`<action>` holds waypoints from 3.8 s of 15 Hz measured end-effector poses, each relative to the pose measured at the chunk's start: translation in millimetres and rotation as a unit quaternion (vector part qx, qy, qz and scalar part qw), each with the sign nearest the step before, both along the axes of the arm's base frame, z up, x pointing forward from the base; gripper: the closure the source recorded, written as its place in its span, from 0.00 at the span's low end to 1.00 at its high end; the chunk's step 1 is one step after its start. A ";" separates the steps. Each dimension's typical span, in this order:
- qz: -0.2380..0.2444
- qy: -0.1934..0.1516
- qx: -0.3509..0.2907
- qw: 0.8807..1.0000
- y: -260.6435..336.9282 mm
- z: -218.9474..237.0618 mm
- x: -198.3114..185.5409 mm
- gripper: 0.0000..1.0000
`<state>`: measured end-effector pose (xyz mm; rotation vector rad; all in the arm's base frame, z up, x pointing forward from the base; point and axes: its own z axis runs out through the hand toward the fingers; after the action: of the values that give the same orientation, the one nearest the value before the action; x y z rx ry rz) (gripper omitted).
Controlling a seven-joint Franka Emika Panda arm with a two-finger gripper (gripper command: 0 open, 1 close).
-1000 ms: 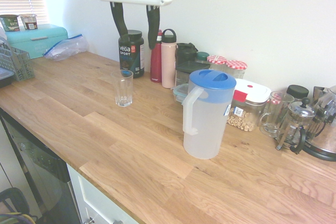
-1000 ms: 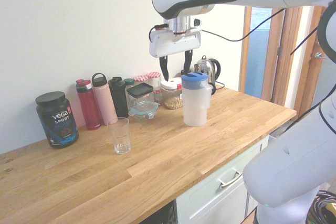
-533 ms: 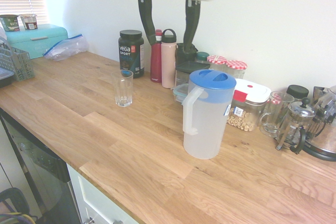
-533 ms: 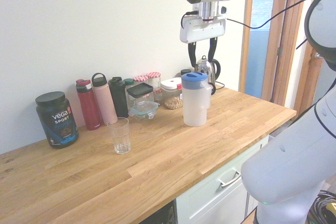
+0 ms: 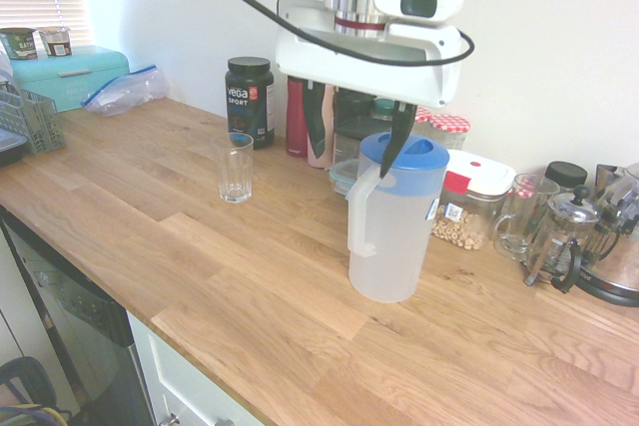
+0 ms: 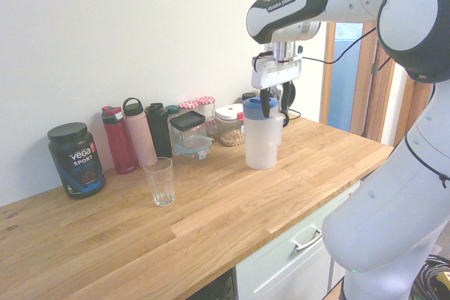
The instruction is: Pour me some water
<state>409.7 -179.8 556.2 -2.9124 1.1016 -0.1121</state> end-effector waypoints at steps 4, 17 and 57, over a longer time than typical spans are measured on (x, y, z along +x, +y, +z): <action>-0.055 -0.015 -0.003 0.998 -4.2 -16.8 3.3 1.00; -0.117 -0.017 -0.006 0.993 -6.4 -35.8 13.6 1.00; 0.332 0.101 -0.129 0.929 243.5 48.9 113.2 1.00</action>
<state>522.9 63.7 605.1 -3.4057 0.0502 0.0671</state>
